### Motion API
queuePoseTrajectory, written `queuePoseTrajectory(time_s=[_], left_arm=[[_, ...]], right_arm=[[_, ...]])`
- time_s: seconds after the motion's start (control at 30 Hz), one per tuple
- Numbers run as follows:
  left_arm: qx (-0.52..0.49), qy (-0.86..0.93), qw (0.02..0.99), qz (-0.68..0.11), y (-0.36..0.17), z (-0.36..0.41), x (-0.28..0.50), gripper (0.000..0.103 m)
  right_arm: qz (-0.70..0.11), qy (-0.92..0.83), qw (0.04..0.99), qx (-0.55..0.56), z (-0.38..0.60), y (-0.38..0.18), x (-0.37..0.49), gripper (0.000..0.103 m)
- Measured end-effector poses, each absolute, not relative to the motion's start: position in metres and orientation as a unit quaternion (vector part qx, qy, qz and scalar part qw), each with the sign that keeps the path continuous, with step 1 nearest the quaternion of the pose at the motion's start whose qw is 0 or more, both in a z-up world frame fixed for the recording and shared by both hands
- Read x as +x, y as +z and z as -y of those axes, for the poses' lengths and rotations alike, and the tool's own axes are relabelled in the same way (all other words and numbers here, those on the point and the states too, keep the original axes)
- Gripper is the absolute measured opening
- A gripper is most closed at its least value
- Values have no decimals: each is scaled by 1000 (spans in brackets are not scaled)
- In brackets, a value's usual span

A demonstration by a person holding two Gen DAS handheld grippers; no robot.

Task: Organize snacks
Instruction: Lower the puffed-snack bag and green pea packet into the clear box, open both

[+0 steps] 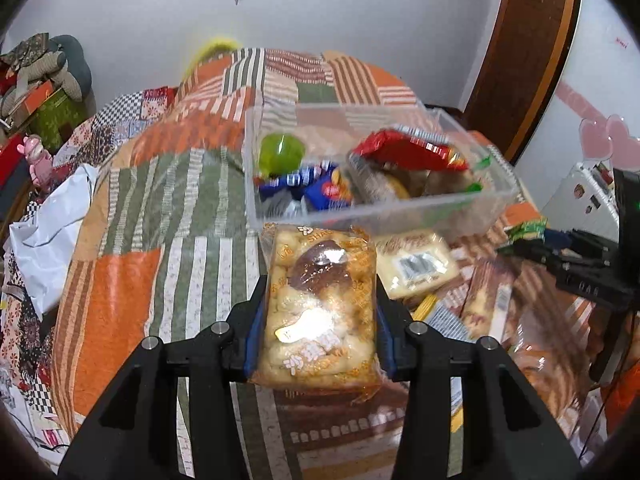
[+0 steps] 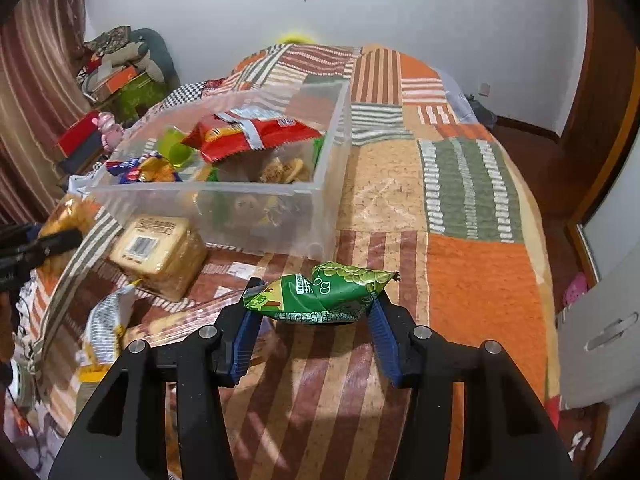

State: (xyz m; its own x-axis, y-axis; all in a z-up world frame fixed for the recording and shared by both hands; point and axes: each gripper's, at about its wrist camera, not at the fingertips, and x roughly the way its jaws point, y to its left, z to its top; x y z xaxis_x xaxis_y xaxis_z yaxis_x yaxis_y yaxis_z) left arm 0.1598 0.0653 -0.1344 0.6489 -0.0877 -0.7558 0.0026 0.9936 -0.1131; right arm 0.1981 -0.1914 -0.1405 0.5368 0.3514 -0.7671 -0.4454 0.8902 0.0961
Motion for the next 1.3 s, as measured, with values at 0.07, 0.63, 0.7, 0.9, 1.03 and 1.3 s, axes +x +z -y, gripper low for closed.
queuePoseTrajectory(time_s=[0.07, 0.63, 0.7, 0.9, 1.03, 1.3], left_arm=[[-52, -24, 910, -411, -126, -64, 161, 45], [-58, -22, 930, -363, -86, -69, 210, 45], [-62, -20, 929, -366, -89, -73, 219, 45], [-80, -16, 921, -382, -103, -83, 242, 45], [-85, -13, 917, -389, -113, -88, 256, 45], [-96, -10, 909, -406, -128, -90, 274, 46]], right_arm=[[-416, 233, 877, -53, 191, -133, 198, 47], [-350, 305, 884, -47, 130, -91, 219, 47], [-351, 313, 881, -52, 118, -94, 221, 47], [-368, 337, 864, -60, 81, -109, 235, 48], [-378, 340, 858, -76, 64, -118, 246, 48], [-398, 343, 847, -79, 59, -127, 258, 51]])
